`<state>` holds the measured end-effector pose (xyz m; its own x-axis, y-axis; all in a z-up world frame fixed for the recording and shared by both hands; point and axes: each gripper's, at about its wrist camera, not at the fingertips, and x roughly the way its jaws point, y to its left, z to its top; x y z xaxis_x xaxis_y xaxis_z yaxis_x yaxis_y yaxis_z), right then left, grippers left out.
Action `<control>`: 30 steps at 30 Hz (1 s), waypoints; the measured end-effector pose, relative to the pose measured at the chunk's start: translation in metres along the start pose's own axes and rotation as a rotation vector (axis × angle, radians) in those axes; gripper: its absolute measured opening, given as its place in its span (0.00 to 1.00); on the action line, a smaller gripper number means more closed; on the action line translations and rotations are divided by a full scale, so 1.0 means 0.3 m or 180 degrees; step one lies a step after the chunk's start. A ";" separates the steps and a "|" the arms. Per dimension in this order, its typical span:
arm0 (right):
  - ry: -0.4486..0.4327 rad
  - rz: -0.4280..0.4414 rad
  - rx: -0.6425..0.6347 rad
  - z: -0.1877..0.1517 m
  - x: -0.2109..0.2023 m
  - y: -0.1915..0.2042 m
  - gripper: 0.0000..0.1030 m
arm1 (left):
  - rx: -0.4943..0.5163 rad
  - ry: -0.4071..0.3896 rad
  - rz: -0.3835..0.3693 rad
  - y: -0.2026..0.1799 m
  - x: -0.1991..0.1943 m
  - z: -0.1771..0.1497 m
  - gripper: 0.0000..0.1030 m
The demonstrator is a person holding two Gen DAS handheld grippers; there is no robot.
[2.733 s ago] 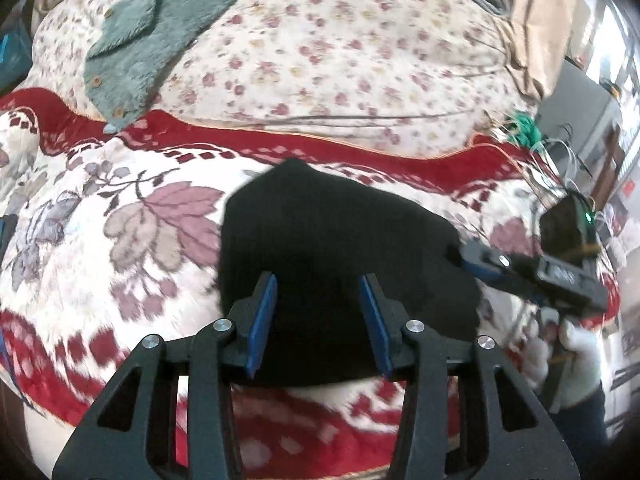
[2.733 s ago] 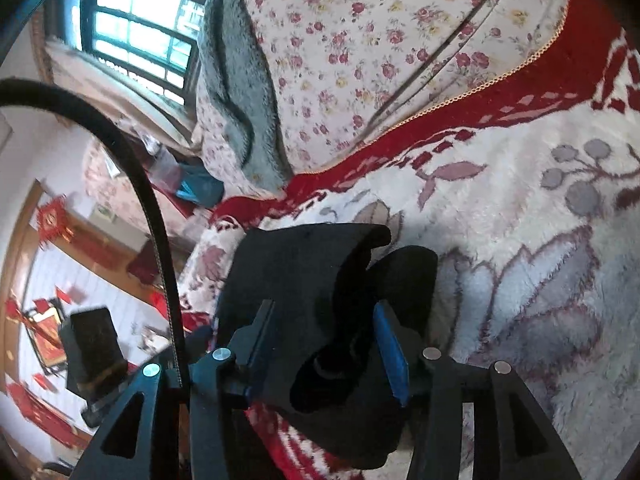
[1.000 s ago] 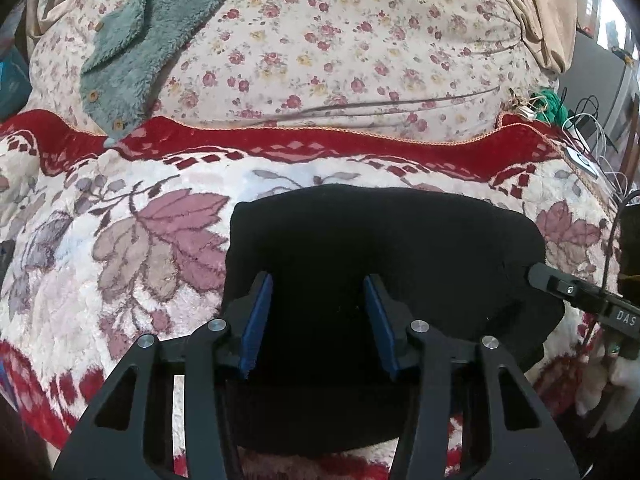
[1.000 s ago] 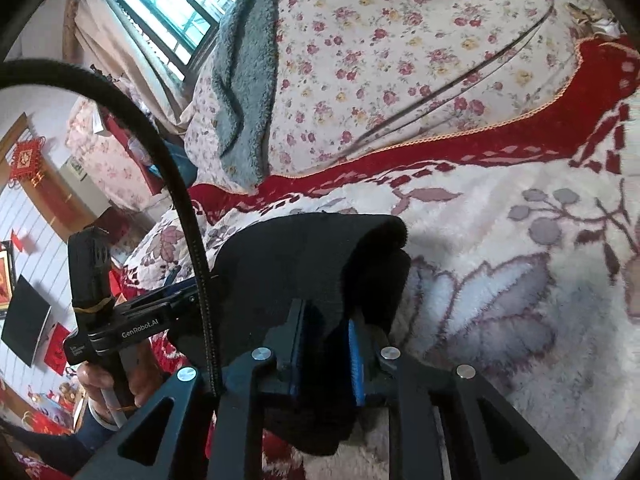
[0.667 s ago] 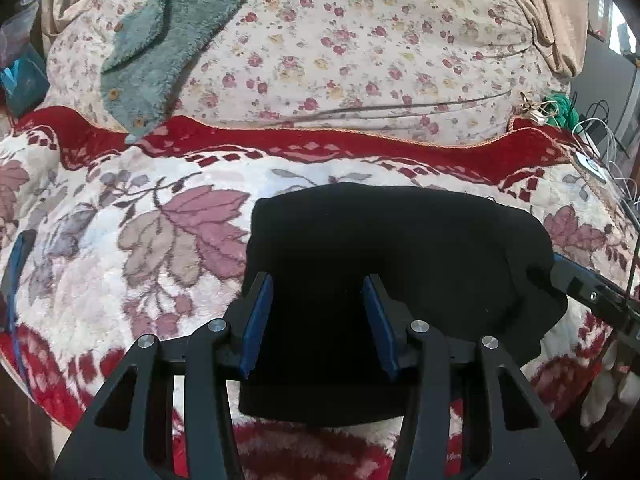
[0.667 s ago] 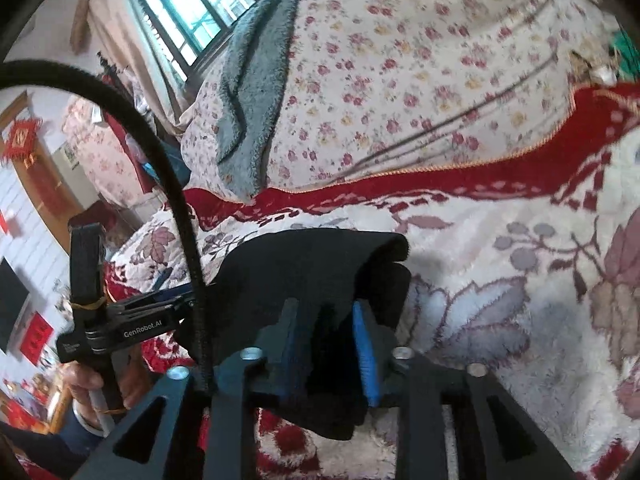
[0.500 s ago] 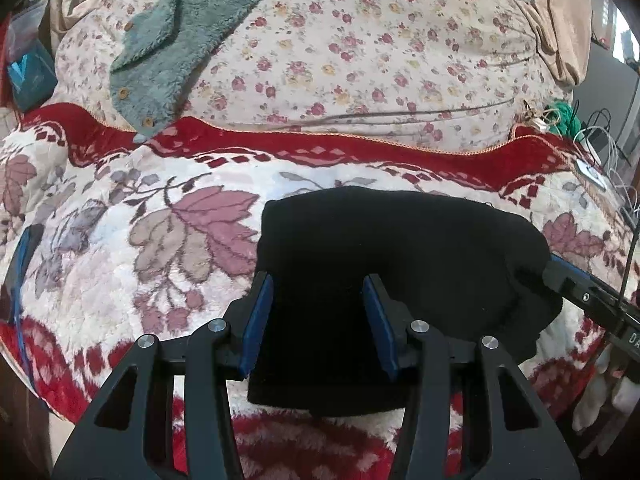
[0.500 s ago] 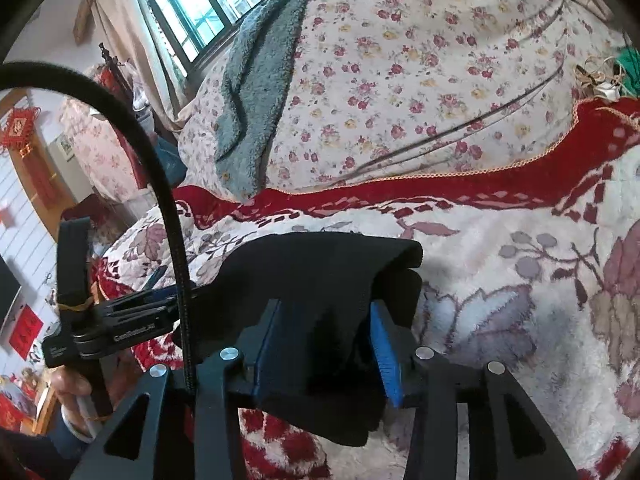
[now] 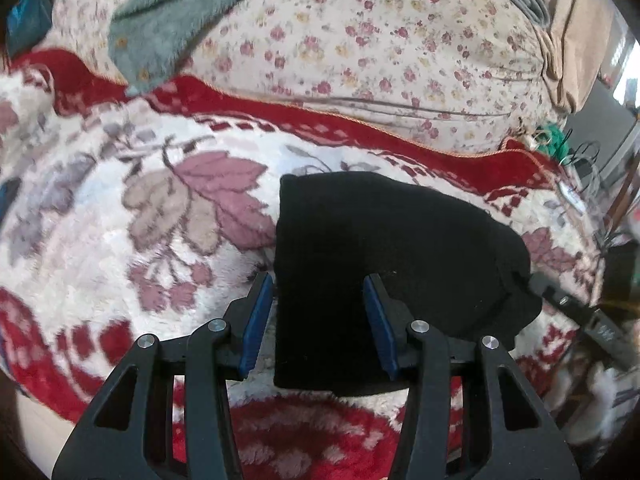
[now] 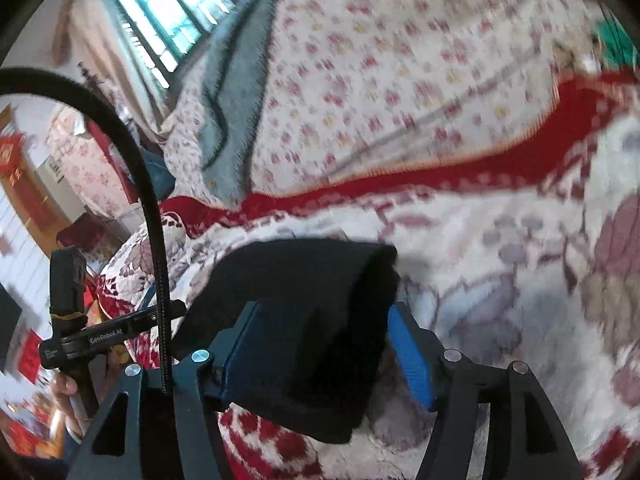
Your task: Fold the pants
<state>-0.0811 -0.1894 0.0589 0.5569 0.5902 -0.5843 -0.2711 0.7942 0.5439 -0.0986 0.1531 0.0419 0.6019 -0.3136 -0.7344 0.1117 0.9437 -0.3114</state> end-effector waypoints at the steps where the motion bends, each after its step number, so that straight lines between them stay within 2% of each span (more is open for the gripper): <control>1: 0.0026 0.0027 0.0047 -0.006 0.010 -0.013 0.65 | -0.0051 0.0016 -0.0047 0.009 0.007 0.004 0.49; 5: 0.0207 0.0140 0.0268 -0.026 0.071 -0.063 0.68 | -0.0137 0.0038 -0.0181 0.029 0.033 0.028 0.58; 7: 0.0274 0.0295 0.0413 -0.034 0.099 -0.087 0.69 | -0.0167 0.0065 -0.0217 0.038 0.051 0.042 0.64; 11: 0.0335 0.0512 0.0540 -0.036 0.133 -0.102 0.70 | -0.0258 0.0091 -0.0333 0.065 0.084 0.062 0.64; 18: 0.0364 0.0598 0.0441 -0.031 0.165 -0.084 0.72 | -0.0211 0.0321 -0.0553 0.048 0.178 0.051 0.77; 20: 0.0325 0.0594 0.0408 -0.038 0.163 -0.080 0.72 | -0.0128 0.0278 -0.0511 0.027 0.184 0.044 0.79; 22: 0.0336 0.0516 0.0275 -0.040 0.165 -0.064 0.65 | -0.0031 0.0232 -0.0442 0.007 0.187 0.036 0.79; 23: 0.0329 0.0479 0.0195 -0.040 0.165 -0.055 0.60 | 0.0028 0.0216 -0.0385 -0.003 0.187 0.031 0.78; 28: 0.0194 0.0444 0.0046 -0.042 0.145 -0.023 0.47 | 0.0211 0.0082 -0.0326 -0.027 0.149 0.021 0.47; 30: 0.0147 0.0440 -0.0024 -0.027 0.132 0.002 0.43 | 0.0196 0.0059 -0.0340 -0.022 0.138 0.025 0.41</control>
<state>-0.0657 -0.1645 0.0312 0.4771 0.7001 -0.5313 -0.3487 0.7057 0.6168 -0.0685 0.1348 0.0180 0.5693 -0.4141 -0.7102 0.2232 0.9093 -0.3512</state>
